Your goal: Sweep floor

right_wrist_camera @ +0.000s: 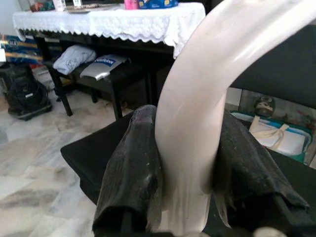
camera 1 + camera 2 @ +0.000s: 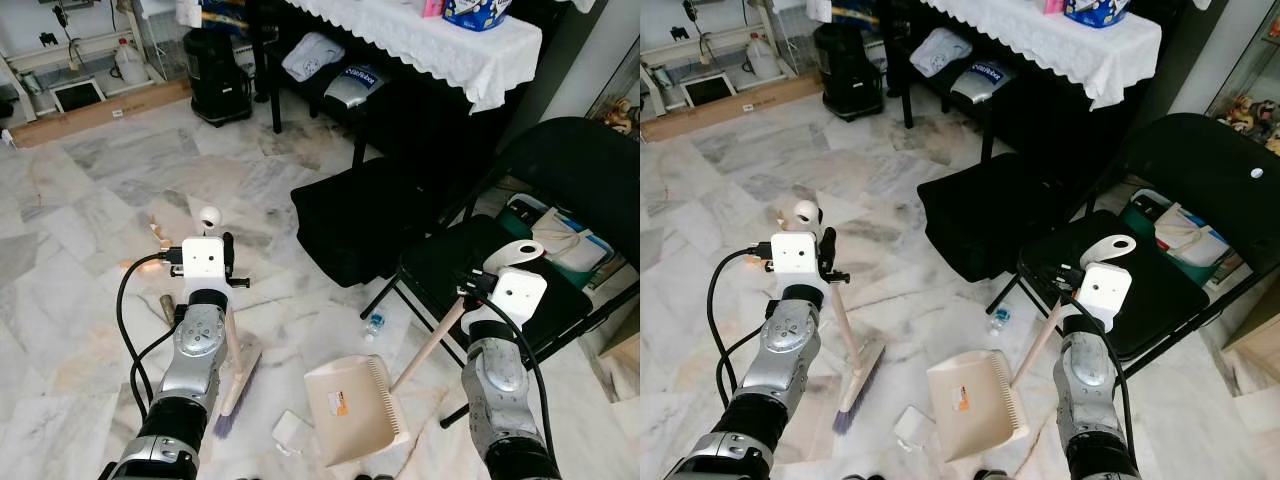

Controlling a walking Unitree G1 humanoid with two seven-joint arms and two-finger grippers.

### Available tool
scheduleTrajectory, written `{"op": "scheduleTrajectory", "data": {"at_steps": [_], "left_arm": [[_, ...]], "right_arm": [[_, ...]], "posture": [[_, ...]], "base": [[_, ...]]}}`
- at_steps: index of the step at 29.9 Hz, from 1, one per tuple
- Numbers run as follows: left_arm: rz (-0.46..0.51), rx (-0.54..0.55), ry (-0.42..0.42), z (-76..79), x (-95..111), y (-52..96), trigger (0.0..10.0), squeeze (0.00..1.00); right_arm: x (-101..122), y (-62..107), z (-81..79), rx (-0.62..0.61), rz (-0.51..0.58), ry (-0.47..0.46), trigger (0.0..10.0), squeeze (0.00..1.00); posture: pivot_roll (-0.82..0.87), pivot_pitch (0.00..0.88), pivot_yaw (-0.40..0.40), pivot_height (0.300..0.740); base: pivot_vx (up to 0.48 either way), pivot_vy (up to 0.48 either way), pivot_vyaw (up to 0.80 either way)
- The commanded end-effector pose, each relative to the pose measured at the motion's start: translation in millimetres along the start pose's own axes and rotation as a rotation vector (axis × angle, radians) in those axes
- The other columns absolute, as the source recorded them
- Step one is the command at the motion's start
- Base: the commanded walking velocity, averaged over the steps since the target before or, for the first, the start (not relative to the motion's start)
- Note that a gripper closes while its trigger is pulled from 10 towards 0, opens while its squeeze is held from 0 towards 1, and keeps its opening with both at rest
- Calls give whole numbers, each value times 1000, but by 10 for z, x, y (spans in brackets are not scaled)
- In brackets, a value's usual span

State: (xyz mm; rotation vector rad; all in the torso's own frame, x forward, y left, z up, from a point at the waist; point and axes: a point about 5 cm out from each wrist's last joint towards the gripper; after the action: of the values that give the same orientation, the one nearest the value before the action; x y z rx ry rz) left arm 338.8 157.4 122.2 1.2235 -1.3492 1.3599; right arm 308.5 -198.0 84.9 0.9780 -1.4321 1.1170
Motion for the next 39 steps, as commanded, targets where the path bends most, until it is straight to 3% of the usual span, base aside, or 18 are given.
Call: {"op": "scheduleTrajectory", "data": {"at_steps": [1,13,17,24,29,39], "left_arm": [[27,-23,-4,3,75,-3,10000,0],[15,-42,-26,-102,109,64,10000,0],[12,-49,-40,-157,129,88,10000,0],[5,-52,-44,-197,154,134,10000,0],[2,-56,-45,-195,164,144,10000,0],[1,-77,-61,-255,245,165,10000,0]], "right_arm": [[-34,38,4,9,2,24,10000,0],[-127,107,-50,31,-18,37,10000,0],[-128,114,-76,59,-6,82,10000,0],[57,1,61,9,84,135,10000,0],[91,-19,66,9,103,138,10000,0],[37,27,-62,15,101,104,10000,0]], "posture": [[-37,193,-4,740],[6,237,16,740],[12,250,20,740],[19,270,28,740],[24,273,29,740],[58,285,48,740]], "base": [[0,0,0],[0,0,0],[0,0,0],[0,0,0],[0,0,0],[0,0,0]]}}
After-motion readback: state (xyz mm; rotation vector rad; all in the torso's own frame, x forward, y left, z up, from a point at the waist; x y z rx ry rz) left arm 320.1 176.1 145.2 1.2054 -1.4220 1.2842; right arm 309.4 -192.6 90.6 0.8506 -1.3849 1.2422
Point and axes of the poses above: a point about 5 cm out from each wrist's last joint towards the gripper, its own y axis pointing back from the gripper into the wrist, its own x axis along the axis of the wrist's last joint, z = x × y
